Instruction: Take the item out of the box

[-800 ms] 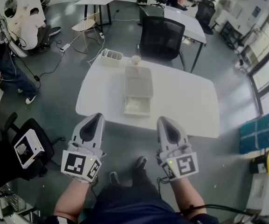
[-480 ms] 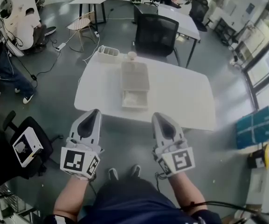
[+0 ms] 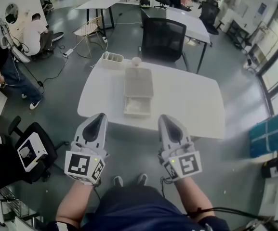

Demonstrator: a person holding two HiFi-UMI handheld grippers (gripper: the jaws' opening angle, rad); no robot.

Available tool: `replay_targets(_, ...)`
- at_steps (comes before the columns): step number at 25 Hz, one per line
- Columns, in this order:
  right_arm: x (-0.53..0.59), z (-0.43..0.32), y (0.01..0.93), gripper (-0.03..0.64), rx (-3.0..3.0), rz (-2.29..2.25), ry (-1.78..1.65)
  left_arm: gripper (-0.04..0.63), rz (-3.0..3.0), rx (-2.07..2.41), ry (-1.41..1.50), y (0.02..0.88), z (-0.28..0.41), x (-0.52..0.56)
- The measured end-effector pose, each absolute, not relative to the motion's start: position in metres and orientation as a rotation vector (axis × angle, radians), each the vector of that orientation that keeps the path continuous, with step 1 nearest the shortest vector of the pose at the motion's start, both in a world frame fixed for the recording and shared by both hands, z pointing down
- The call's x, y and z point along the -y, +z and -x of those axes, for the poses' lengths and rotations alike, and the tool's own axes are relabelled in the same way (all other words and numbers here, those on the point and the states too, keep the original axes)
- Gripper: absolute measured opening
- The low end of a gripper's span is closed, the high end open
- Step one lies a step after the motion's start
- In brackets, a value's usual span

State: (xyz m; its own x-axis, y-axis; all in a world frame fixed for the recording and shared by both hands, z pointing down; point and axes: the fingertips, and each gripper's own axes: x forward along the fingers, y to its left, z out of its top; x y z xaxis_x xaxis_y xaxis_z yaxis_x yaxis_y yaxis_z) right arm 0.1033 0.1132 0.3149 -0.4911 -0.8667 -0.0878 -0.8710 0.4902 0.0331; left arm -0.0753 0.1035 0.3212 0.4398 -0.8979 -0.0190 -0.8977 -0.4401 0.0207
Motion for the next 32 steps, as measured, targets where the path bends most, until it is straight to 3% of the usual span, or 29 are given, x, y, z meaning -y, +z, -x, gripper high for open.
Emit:
replay_targets(16, -0.062, -0.153, 0.367, 0.017, -2.818, 1.440, -0.047, 0.031, -2.476, 1.820, 0.100, 0.363, 0.042, -0.104)
replay_targets(32, 0.037, -0.122, 0.377, 0.017, -2.764, 1.615, -0.001, 0.031, -2.573, 1.727, -0.013, 0.353, 0.086, 0.046)
